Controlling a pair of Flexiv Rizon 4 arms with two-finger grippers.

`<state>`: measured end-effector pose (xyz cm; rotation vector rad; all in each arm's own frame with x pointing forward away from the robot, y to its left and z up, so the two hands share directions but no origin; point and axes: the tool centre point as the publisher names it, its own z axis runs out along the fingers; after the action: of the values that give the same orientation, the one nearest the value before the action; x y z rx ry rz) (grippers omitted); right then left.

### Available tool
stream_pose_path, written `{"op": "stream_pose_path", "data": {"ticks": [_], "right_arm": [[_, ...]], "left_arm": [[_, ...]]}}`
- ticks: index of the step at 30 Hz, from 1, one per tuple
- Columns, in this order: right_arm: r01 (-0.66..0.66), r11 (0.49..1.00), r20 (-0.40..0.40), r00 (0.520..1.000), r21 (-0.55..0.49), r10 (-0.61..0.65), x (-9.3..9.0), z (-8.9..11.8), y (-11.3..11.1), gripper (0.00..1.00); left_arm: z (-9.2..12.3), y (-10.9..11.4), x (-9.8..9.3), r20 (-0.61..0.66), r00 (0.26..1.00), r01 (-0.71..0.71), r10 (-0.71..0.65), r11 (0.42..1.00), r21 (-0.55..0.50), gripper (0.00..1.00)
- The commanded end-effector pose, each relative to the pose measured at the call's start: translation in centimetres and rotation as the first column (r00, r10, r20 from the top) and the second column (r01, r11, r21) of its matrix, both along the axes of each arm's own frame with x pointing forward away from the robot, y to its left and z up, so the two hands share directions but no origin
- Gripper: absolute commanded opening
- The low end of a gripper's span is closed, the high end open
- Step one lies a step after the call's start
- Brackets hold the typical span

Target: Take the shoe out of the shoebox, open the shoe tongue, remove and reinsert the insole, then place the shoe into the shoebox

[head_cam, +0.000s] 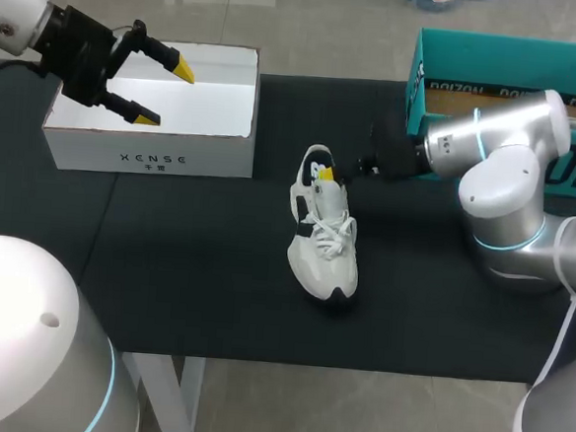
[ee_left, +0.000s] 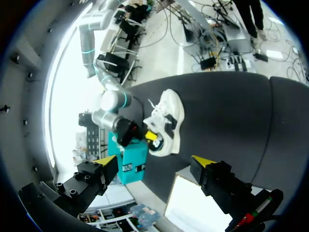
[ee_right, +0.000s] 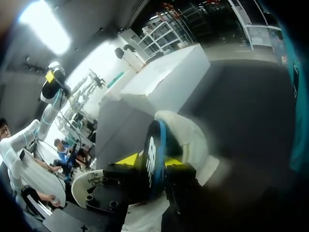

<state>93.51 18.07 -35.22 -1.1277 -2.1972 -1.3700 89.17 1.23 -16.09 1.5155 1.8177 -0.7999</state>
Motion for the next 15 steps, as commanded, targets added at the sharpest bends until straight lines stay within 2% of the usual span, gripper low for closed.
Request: {"op": "stream_pose_path", "data": {"ticks": [1, 4, 6, 11, 15], "right_arm": [[-0.015, 1.0, 0.011, 1.0, -0.011, 0.015, 1.7, 0.8, -0.1, 0.47], [-0.015, 1.0, 0.02, 1.0, -0.015, 0.015, 2.5, 1.2, -0.1, 0.43], [-0.01, 1.0, 0.025, 1.0, -0.014, 0.011, 2.6, 1.2, -0.1, 0.35], [-0.013, 1.0, 0.004, 1.0, -0.014, 0.013, 1.8, 0.5, 0.1, 0.0], [-0.006, 1.0, -0.033, 0.999, -0.014, 0.006, 0.7, -0.4, 0.2, 0.0]], "left_arm": [[0.0, 0.0, 0.0, -0.001, 1.0, 0.0, 0.0, 1.0, 0.004, 1.0], [0.0, 0.0, 0.0, -0.001, 1.0, 0.0, 0.0, 1.0, 0.004, 1.0], [0.0, 0.0, 0.0, -0.001, 1.0, 0.0, 0.0, 1.0, 0.004, 1.0], [0.0, 0.0, 0.0, -0.001, 1.0, 0.0, 0.0, 1.0, 0.004, 1.0], [0.0, 0.0, 0.0, -0.001, 1.0, 0.0, 0.0, 1.0, 0.004, 1.0]]}}
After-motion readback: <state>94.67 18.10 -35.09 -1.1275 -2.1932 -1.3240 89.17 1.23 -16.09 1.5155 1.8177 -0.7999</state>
